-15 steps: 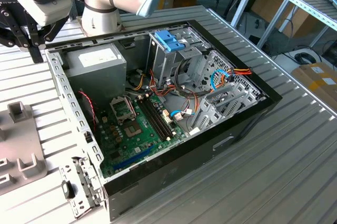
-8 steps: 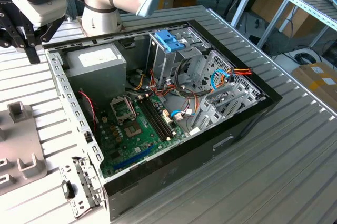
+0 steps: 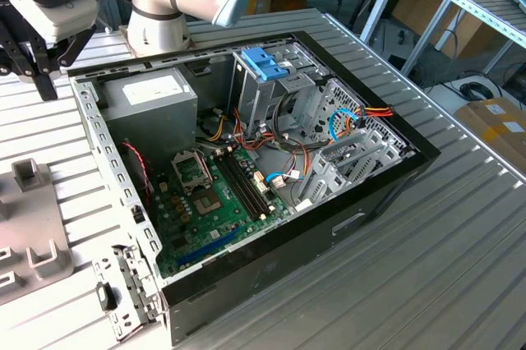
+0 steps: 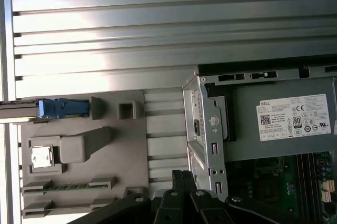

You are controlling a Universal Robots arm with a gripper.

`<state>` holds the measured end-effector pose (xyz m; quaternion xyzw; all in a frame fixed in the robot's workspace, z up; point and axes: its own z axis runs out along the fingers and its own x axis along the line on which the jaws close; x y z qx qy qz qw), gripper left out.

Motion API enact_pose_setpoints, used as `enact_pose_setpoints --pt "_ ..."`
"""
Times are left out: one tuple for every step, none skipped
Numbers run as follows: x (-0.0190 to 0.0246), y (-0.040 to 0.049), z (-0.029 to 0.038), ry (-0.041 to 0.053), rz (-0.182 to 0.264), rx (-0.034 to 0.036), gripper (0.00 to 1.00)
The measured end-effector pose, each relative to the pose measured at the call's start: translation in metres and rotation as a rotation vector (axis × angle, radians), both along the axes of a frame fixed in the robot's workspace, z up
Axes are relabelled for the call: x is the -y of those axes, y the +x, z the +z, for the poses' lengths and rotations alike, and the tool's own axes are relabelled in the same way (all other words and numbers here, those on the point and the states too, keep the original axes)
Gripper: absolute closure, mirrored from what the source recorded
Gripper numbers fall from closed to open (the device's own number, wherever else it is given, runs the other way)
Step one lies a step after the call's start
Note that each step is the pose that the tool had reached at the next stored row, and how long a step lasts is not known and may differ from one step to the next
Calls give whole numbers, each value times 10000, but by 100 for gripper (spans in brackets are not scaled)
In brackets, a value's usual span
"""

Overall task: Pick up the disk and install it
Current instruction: 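Reach for the disk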

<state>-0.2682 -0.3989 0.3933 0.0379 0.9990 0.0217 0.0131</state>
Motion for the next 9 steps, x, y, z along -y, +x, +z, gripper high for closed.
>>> enact_pose_setpoints --pt "0 -4 0 0 0 0 90" --pt "0 -10 0 -1 0 -1 90" --pt "0 -14 0 0 0 0 90" --pt "0 -19 0 0 0 0 90" --pt "0 -23 0 0 0 0 90" --pt "0 -27 0 0 0 1 90" --pt "0 -32 0 0 1 -1 90" --pt "0 -36 0 0 1 0 90" --pt "0 -41 0 0 1 0 90"
